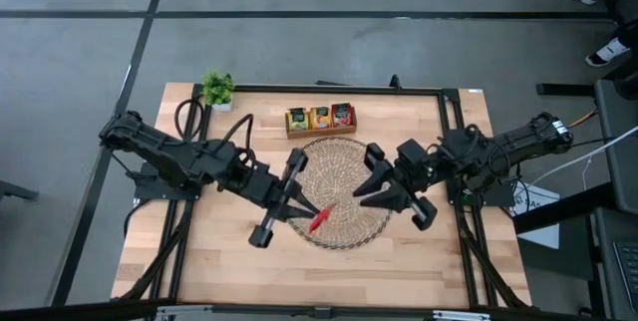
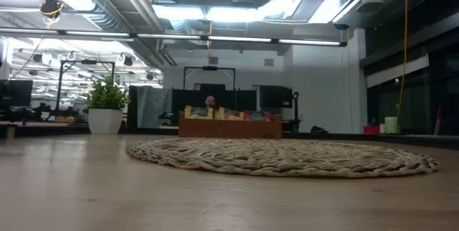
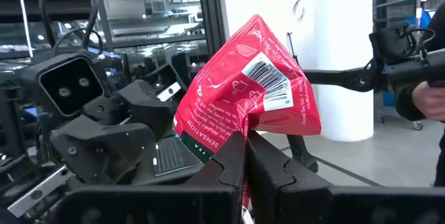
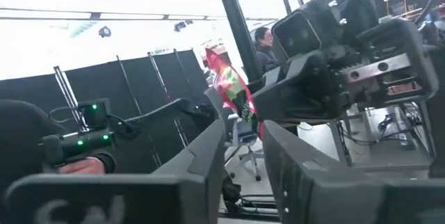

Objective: Pick & Place Tea
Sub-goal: Put the red tea bag into the right of the wooden organizer

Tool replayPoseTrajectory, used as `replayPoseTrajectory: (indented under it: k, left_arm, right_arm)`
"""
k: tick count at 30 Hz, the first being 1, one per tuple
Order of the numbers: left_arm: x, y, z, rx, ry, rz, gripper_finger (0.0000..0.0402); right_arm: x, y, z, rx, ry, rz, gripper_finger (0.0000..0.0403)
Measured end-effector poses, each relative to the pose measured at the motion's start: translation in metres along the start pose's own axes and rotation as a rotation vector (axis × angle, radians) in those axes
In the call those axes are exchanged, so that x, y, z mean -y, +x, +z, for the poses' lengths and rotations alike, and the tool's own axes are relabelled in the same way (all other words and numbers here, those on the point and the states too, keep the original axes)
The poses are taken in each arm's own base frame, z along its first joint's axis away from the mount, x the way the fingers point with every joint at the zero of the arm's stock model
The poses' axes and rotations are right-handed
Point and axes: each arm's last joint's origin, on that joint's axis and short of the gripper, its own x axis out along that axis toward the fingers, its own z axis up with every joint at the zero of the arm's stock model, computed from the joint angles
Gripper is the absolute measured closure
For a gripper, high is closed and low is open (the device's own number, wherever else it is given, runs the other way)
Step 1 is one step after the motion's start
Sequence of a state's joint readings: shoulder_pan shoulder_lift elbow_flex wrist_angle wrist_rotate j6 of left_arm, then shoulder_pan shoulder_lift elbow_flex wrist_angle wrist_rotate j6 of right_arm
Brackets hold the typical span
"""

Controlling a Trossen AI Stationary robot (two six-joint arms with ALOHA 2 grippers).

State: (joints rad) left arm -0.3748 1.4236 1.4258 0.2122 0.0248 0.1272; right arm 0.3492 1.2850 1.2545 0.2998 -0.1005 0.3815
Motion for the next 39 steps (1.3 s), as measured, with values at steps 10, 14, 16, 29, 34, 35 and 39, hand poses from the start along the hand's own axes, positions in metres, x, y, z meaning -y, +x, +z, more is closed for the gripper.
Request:
replayPoseTrajectory:
  k: [10, 14, 16, 29, 34, 35, 39]
  left_arm:
    - [-0.015, -0.001, 0.000, 0.021, 0.012, 0.019, 0.0398]
    - [-0.021, -0.001, 0.000, 0.021, 0.017, 0.022, 0.0396]
    - [-0.024, -0.001, -0.001, 0.021, 0.019, 0.016, 0.0397]
    - [-0.044, -0.004, -0.003, 0.016, 0.010, 0.027, 0.0396]
    - [-0.051, -0.005, -0.004, 0.012, 0.013, 0.037, 0.0398]
    - [-0.052, -0.006, -0.004, 0.011, 0.013, 0.037, 0.0398]
    - [-0.056, -0.006, -0.005, 0.008, 0.004, 0.017, 0.0395]
  right_arm:
    - [0.007, 0.000, 0.001, 0.010, -0.021, -0.047, 0.0191]
    - [0.013, 0.000, 0.004, 0.018, -0.031, -0.070, 0.0175]
    - [0.016, -0.001, 0.005, 0.021, -0.034, -0.080, 0.0175]
    - [0.031, -0.004, 0.008, 0.007, -0.071, -0.117, 0.0186]
    - [0.031, -0.004, 0.009, 0.007, -0.079, -0.118, 0.0186]
    - [0.031, -0.004, 0.009, 0.007, -0.079, -0.118, 0.0186]
    - [0.031, -0.004, 0.009, 0.006, -0.090, -0.116, 0.0186]
